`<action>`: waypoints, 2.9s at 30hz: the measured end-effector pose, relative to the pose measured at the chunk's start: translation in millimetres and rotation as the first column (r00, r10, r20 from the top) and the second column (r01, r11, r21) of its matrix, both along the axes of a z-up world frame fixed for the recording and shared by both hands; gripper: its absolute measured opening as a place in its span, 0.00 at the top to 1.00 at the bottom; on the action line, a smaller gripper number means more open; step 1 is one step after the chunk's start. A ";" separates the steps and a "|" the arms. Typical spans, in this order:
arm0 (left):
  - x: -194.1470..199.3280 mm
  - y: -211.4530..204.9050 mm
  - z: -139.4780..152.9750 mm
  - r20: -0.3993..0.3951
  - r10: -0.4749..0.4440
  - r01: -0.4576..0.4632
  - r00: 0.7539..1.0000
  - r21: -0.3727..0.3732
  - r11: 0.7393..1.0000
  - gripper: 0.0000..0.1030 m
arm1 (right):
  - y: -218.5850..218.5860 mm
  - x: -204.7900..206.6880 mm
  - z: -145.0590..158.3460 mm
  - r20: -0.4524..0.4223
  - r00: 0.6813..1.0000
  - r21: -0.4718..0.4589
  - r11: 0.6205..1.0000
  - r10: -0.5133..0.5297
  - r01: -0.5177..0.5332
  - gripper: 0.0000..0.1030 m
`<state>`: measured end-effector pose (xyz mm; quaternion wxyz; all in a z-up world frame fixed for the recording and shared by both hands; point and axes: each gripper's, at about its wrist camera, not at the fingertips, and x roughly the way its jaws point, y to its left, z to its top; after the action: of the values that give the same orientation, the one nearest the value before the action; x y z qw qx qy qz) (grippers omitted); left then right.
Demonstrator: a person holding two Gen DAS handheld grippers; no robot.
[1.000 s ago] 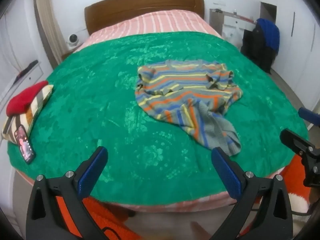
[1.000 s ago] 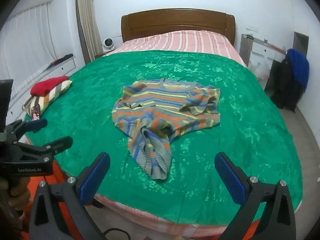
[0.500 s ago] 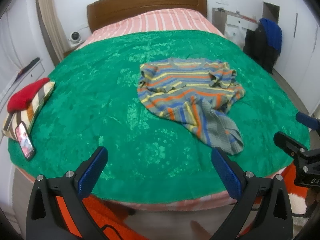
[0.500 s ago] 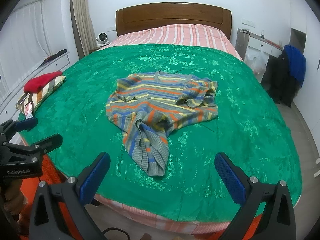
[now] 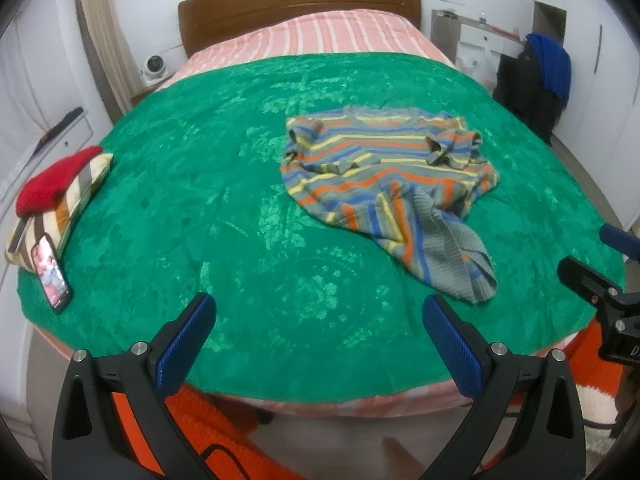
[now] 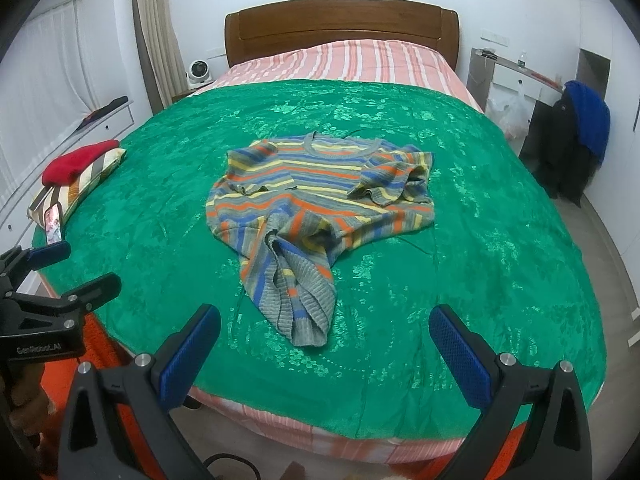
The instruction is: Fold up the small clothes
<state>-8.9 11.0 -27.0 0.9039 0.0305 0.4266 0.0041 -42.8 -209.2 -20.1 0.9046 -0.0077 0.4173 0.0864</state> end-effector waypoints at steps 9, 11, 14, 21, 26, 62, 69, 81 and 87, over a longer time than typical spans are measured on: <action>9.1 12.2 -8.8 -0.033 0.037 -0.038 0.999 -0.022 0.999 0.00 | -7.7 3.0 2.0 0.001 1.000 0.002 1.000 -0.030 0.030 0.00; 9.3 11.8 -9.6 -0.033 0.036 -0.037 0.999 -0.016 0.999 0.00 | -8.0 3.9 0.3 -0.001 0.999 0.002 0.999 -0.032 0.032 0.00; 10.5 10.8 -11.1 -0.042 0.035 -0.035 0.999 -0.005 0.999 0.00 | -8.9 5.5 -2.1 -0.005 0.999 -0.001 0.999 -0.034 0.034 0.00; 11.6 7.5 -15.4 -0.048 0.033 -0.032 0.998 0.016 0.999 0.00 | -10.3 8.1 -11.0 -0.026 0.999 -0.003 0.999 -0.043 0.043 0.00; 11.9 8.2 -18.2 -0.050 0.035 -0.034 0.998 0.018 0.999 0.00 | -8.4 8.8 -13.6 -0.029 0.999 -0.009 0.999 -0.036 0.036 0.00; 73.4 -7.2 -68.5 -0.066 -0.349 0.288 0.935 -0.432 0.854 0.94 | -50.0 41.6 -72.0 -0.132 0.989 0.233 0.972 0.070 -0.037 0.01; 61.6 21.8 -82.1 -0.124 -0.252 0.171 0.960 -0.455 0.874 0.96 | 9.1 70.5 -92.9 -0.161 0.961 0.270 0.946 0.225 -0.177 0.02; 14.5 54.8 -98.2 -0.177 -0.149 0.070 0.973 -0.391 0.918 0.95 | 27.5 96.9 -129.9 -0.267 0.949 0.188 0.975 0.166 -0.118 0.78; 21.3 60.9 -92.8 -0.104 -0.153 0.095 0.983 -0.422 0.902 0.24 | -49.4 63.5 -108.9 -0.279 0.959 0.314 0.949 0.049 0.043 0.87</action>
<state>12.4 71.9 -119.8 0.8572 -0.1349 0.4750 -0.1462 20.6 -258.6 -128.9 0.8248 0.1491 0.5233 0.1539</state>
